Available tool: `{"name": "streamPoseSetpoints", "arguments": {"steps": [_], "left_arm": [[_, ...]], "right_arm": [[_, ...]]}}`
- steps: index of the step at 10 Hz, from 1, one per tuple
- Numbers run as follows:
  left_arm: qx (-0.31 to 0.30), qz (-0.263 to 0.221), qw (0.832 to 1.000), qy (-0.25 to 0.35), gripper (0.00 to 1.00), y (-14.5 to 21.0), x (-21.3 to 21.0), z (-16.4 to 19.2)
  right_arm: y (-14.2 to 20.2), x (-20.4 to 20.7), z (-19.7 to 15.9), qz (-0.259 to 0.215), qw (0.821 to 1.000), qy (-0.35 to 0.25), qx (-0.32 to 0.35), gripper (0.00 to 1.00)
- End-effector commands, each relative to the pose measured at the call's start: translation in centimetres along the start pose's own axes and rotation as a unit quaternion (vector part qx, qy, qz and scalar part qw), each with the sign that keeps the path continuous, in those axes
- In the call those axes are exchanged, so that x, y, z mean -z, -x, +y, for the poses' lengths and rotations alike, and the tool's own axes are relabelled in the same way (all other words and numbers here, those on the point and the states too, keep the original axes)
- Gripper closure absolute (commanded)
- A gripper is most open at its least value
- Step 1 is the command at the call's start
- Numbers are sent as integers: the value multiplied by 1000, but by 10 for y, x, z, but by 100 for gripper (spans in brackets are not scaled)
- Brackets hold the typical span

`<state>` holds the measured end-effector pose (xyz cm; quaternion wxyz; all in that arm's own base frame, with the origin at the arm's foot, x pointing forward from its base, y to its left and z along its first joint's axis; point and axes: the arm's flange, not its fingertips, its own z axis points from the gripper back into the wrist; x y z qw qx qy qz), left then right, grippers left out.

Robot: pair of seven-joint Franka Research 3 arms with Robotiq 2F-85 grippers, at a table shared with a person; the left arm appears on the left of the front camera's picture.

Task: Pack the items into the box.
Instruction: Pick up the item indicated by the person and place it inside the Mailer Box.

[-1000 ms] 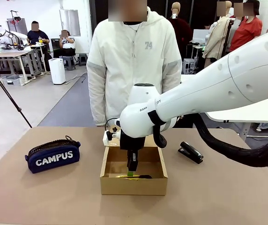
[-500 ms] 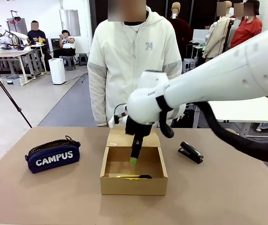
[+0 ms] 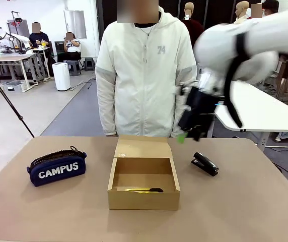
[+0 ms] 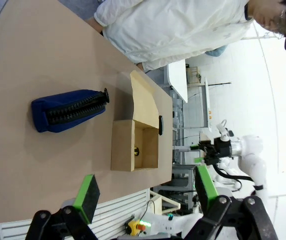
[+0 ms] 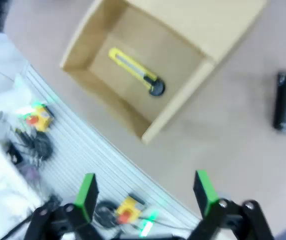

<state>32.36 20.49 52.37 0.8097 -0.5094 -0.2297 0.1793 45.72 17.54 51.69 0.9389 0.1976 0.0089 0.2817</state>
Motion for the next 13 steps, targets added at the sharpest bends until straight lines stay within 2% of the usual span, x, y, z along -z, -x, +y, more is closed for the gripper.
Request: {"name": "streamPoseSetpoints", "arguments": {"steps": [1,2,4,6,7,8,9,13], "left_arm": [[6,3,1000,0,0,0,-1,0],[6,3,1000,0,0,0,-1,0],[6,3,1000,0,0,0,-1,0],[6,3,1000,0,0,0,-1,0],[6,3,1000,0,0,0,-1,0],[6,3,1000,0,0,0,-1,0],[6,3,1000,0,0,0,-1,0],[6,3,1000,0,0,0,-1,0]], "right_arm": [[87,-28,-49,-164,940,-174,245,0],[127,-40,-74,-190,900,-271,283,0],[184,-48,-117,-225,807,-406,364,0],[233,-38,-159,-340,718,-500,345,0],[239,-31,-173,-349,699,-528,333,0],[232,-24,-183,-335,705,-526,339,0],[250,-39,-172,-190,836,-400,325,0],[250,-39,-172,-190,836,-400,325,0]]}}
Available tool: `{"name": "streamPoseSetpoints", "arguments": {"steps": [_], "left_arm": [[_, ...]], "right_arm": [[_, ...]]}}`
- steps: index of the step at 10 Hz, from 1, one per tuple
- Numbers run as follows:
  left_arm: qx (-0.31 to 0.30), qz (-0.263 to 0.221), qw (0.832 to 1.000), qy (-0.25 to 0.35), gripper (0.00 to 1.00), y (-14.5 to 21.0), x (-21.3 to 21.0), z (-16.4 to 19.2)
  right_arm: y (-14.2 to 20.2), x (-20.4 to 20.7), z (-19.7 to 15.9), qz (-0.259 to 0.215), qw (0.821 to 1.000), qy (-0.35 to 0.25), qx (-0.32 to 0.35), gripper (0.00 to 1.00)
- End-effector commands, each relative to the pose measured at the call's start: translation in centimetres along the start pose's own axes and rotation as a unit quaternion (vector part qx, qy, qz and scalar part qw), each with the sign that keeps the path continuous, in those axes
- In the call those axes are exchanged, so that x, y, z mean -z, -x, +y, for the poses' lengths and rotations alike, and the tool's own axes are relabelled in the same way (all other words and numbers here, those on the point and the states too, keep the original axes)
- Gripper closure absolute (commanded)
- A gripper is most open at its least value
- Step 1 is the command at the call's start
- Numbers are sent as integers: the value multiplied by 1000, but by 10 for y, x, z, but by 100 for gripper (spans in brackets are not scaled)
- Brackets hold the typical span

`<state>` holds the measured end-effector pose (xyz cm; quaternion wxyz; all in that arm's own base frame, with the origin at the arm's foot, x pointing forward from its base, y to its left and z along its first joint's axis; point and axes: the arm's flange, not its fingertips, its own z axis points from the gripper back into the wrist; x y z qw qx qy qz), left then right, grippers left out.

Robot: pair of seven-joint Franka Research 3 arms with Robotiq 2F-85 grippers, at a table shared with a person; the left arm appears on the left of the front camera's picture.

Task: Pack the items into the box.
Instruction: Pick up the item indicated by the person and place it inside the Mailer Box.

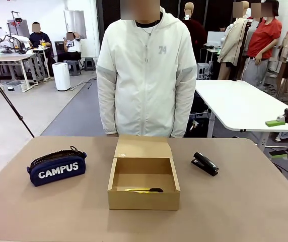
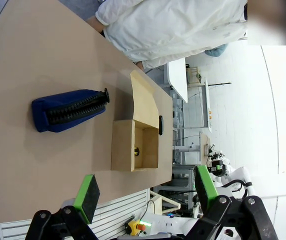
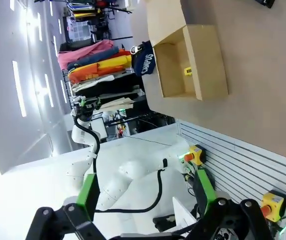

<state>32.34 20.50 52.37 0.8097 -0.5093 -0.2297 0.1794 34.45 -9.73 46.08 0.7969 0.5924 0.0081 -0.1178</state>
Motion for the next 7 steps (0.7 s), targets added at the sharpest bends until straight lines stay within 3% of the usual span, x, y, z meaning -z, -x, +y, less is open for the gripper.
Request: {"name": "streamPoseSetpoints", "arguments": {"steps": [1,7], "left_arm": [[6,3,1000,0,0,0,-1,0],[6,3,1000,0,0,0,-1,0]], "right_arm": [[2,-7,2,3,1000,2,-7,0],[2,-7,2,3,1000,2,-7,0]]}}
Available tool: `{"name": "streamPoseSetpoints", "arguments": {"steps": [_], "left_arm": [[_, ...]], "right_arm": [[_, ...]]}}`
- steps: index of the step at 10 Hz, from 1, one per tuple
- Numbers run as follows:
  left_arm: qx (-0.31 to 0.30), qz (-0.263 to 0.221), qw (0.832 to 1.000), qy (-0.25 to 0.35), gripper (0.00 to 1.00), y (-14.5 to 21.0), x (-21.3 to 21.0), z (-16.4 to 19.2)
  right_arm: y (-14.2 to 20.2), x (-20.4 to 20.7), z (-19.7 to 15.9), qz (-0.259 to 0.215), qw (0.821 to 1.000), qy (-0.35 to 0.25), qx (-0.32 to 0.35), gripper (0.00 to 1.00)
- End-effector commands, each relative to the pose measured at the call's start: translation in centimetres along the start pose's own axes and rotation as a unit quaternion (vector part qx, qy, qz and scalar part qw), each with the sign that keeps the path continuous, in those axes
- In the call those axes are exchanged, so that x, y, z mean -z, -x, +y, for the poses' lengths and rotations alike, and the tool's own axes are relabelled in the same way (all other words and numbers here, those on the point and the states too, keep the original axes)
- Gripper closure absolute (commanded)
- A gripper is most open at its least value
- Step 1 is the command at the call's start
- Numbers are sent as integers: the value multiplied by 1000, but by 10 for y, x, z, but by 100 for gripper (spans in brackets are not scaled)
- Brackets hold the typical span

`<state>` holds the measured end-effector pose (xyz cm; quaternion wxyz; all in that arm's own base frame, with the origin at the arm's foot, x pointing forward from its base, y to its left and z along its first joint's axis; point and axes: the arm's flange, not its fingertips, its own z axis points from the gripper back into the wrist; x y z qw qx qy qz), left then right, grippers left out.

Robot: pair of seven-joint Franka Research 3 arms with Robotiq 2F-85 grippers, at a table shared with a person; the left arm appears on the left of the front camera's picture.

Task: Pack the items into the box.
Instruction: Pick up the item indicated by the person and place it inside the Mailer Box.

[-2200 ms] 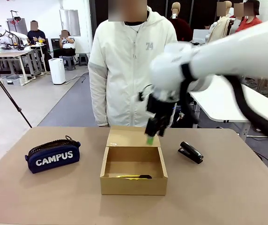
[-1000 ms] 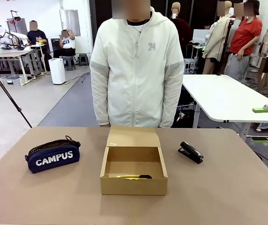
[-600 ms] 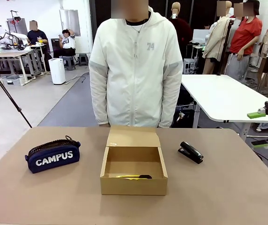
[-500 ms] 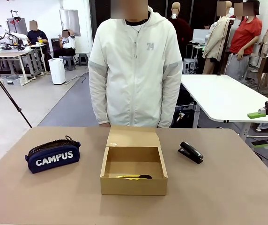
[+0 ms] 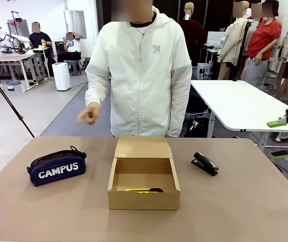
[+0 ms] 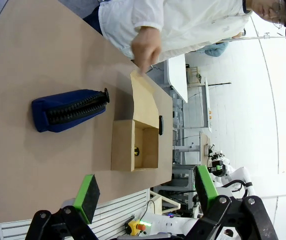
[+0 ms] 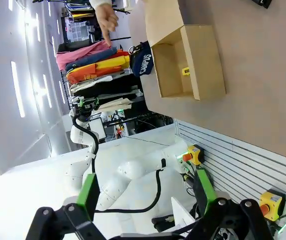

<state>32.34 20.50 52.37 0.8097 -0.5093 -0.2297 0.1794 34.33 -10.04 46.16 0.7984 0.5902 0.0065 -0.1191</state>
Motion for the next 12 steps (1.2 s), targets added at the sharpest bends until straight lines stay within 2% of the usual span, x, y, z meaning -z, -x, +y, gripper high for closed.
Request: {"name": "streamPoseSetpoints", "arguments": {"steps": [1,8,9,10,11,12], "left_arm": [[6,3,1000,0,0,0,-1,0],[0,0,1000,0,0,0,0,0],[52,11,998,-26,0,2,13,-27],[102,39,987,-122,0,-1,44,-63],[195,76,952,-224,0,-12,92,-105],[230,85,929,-277,0,-15,120,-120]], "right_arm": [[1,-4,2,5,1000,-1,-7,0],[1,-4,2,5,1000,-1,-7,0],[1,-4,2,5,1000,-1,-7,0],[1,-4,2,5,1000,-1,-7,0],[1,-4,2,5,1000,-1,-7,0],[1,-4,2,5,1000,-1,-7,0]]}}
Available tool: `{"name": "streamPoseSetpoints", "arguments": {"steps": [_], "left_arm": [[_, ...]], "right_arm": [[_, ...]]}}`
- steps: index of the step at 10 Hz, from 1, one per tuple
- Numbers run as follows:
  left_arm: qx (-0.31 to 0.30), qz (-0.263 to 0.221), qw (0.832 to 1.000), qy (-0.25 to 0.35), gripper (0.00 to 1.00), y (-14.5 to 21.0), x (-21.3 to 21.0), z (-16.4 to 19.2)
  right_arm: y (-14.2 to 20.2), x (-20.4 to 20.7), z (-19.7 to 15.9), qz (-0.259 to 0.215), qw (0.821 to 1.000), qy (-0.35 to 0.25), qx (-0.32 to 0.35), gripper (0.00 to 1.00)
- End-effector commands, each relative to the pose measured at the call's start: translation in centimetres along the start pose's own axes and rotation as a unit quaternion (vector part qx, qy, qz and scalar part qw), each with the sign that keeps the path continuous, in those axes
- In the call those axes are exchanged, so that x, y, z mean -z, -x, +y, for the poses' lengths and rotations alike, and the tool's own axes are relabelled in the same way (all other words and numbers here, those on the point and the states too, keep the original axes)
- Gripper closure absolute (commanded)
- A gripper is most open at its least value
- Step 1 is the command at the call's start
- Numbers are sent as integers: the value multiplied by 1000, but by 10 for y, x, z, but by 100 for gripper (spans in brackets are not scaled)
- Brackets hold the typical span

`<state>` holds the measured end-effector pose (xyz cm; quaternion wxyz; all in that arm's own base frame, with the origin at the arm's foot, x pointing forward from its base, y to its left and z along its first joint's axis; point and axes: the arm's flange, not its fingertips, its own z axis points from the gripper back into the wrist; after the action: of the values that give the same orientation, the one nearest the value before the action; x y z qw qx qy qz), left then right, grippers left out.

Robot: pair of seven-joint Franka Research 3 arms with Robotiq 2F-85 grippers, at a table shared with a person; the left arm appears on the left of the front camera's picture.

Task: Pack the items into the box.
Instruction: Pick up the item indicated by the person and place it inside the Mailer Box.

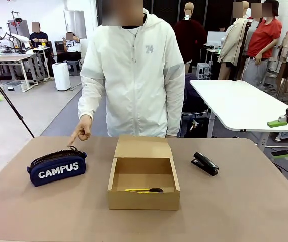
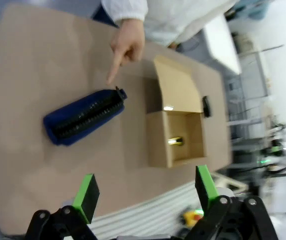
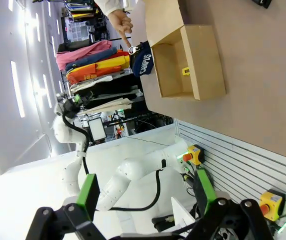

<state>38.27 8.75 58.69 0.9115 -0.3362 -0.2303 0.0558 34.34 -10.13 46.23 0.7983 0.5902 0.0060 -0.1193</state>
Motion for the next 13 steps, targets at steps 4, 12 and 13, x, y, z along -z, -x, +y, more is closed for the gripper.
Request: {"name": "streamPoseSetpoints", "arguments": {"steps": [4,12,13], "left_arm": [[141,162,921,-324,0,-16,162,-46],[142,173,906,-359,0,-3,197,-27],[138,167,905,-366,0,-2,204,-28]], "right_arm": [[1,-3,2,6,1000,-1,-7,0],[1,-3,2,6,1000,-1,-7,0],[1,-3,2,6,1000,-1,-7,0]]}}
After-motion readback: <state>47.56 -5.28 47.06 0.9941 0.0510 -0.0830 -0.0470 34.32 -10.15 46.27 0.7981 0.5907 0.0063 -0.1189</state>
